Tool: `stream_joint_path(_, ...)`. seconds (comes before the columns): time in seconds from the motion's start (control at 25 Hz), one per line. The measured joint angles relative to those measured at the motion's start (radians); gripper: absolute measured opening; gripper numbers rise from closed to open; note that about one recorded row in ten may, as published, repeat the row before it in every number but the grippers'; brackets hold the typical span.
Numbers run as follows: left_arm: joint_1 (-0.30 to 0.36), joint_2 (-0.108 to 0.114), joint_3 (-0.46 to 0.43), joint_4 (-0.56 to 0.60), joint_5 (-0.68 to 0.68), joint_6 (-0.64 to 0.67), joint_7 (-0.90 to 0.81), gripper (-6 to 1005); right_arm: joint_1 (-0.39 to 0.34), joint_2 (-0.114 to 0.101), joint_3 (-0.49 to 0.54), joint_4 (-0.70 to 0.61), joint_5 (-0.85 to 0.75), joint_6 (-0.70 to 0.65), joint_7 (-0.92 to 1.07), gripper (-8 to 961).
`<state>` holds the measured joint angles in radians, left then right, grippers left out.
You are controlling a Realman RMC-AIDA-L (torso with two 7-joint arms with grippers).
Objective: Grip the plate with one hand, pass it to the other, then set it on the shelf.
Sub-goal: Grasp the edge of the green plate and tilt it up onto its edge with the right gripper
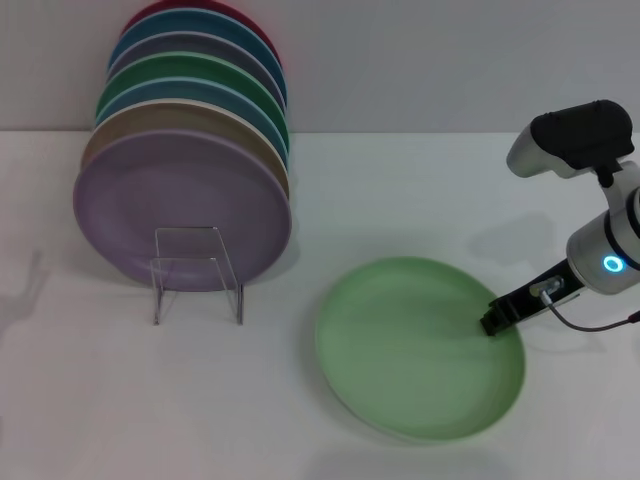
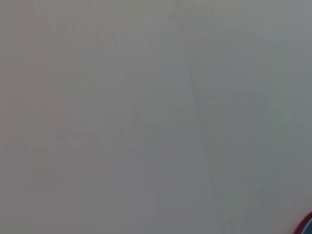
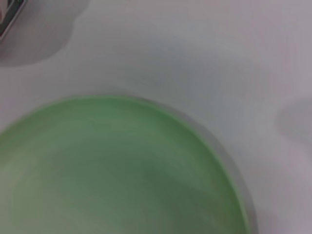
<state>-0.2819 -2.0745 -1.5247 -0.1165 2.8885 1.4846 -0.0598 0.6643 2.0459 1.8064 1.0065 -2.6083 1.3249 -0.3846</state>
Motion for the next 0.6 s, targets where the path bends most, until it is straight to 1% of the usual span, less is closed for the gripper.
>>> stream_joint_path(0.04, 0.0, 0.0, 0.0, 0.0, 0.0, 0.0, 0.0, 832, 0.0, 0.0, 0.001, 0.002, 0.0, 0.0, -0.002, 174)
stream_joint_path(0.24, 0.0, 0.001, 0.011, -0.001, 0.0, 0.002, 0.0, 832, -0.012, 0.003, 0.006, 0.024, 0.003, -0.006, -0.005, 157)
stream_joint_path(0.32, 0.0, 0.001, 0.012, -0.001, 0.0, 0.003, 0.0, 832, -0.017, 0.01, 0.007, 0.032, 0.006, -0.02, -0.016, 150)
stream_joint_path(0.4, 0.0, 0.001, 0.012, -0.001, 0.0, 0.003, 0.0, 832, -0.018, 0.012, 0.007, 0.036, 0.008, -0.021, -0.021, 143)
stream_joint_path(0.48, 0.0, 0.001, 0.012, -0.002, 0.0, 0.007, 0.0, 832, -0.028, 0.019, 0.008, 0.06, 0.026, -0.021, -0.036, 131)
stream_joint_path(0.52, 0.0, 0.001, 0.012, -0.003, 0.0, 0.009, 0.0, 832, -0.044, 0.021, 0.009, 0.092, 0.064, -0.017, -0.057, 121)
stream_joint_path(0.6, 0.0, 0.001, 0.012, -0.003, 0.0, 0.009, 0.0, 832, -0.05, 0.021, 0.01, 0.107, 0.085, -0.016, -0.065, 99)
